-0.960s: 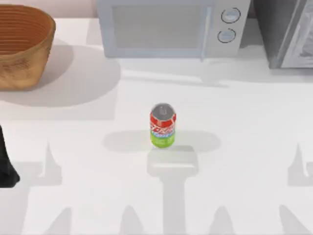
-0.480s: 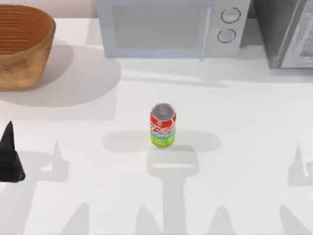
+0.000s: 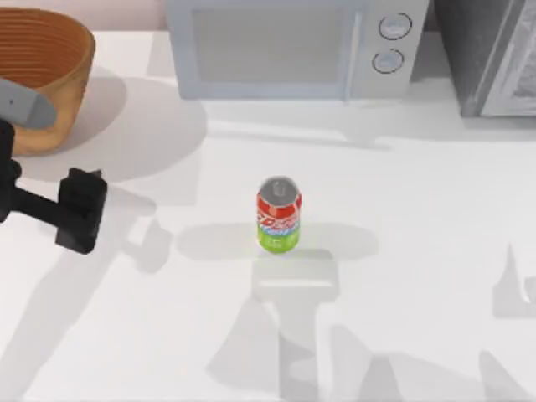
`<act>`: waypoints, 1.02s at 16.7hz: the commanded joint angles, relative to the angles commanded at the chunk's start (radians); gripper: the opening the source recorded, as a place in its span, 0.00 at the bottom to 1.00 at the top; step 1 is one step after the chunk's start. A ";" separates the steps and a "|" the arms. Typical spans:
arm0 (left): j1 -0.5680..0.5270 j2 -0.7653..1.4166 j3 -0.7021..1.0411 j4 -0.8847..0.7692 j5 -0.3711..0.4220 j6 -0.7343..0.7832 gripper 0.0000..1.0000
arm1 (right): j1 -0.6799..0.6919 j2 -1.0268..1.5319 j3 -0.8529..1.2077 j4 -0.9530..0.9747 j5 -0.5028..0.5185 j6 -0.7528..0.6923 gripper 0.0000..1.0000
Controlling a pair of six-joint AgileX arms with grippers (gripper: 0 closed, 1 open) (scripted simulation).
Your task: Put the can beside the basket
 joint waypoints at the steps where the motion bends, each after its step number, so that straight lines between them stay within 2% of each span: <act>1: -0.031 0.093 0.083 -0.052 -0.002 0.012 1.00 | 0.000 0.000 0.000 0.000 0.000 0.000 1.00; 10: -0.266 0.881 0.833 -0.534 -0.002 0.070 1.00 | 0.000 0.000 0.000 0.000 0.000 0.000 1.00; 17: -0.352 1.286 1.265 -0.822 0.013 0.042 1.00 | 0.000 0.000 0.000 0.000 0.000 0.000 1.00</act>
